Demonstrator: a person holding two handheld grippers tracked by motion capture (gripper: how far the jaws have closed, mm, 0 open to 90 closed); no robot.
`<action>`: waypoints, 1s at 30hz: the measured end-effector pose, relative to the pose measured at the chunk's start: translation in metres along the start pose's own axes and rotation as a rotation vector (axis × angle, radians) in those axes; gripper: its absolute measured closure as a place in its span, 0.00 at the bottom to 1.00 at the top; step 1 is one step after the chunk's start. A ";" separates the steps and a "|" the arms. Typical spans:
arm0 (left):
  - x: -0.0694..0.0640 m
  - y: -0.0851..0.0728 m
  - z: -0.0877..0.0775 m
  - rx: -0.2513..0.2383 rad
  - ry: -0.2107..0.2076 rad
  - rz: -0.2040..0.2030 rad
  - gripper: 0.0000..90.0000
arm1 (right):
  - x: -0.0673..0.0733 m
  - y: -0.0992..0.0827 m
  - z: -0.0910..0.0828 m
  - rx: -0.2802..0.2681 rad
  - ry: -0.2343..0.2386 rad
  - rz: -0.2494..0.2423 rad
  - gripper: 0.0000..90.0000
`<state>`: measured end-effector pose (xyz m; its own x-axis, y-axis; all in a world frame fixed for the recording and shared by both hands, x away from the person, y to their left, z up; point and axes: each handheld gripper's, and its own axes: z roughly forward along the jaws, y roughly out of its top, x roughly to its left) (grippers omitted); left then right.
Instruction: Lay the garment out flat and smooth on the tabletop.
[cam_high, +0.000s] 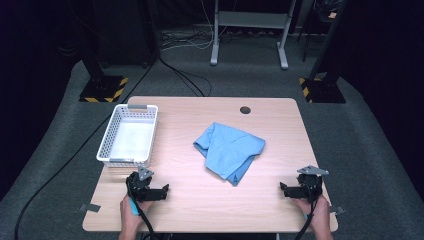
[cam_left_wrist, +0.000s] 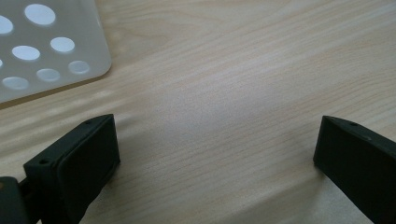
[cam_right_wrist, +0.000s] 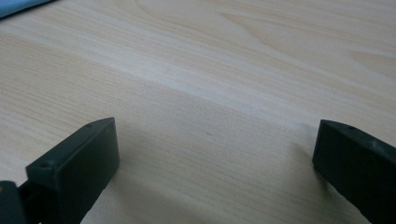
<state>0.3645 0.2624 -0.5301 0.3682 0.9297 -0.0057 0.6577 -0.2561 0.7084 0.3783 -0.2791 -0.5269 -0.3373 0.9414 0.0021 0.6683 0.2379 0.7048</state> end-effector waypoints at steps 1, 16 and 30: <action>0.000 0.000 0.000 -0.001 0.000 -0.001 0.00 | 0.001 0.000 0.000 0.004 -0.010 0.009 0.00; -0.030 0.045 0.013 -0.101 -0.130 0.049 0.00 | 0.028 0.035 0.008 -0.077 0.146 0.025 0.02; -0.050 0.091 0.048 -0.112 -0.215 0.091 0.00 | 0.041 0.073 0.029 -0.063 0.180 0.007 0.03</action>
<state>0.4377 0.1796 -0.4989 0.5618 0.8234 -0.0799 0.5430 -0.2942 0.7865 0.4324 -0.2164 -0.4955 -0.4500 0.8835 0.1297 0.6301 0.2113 0.7472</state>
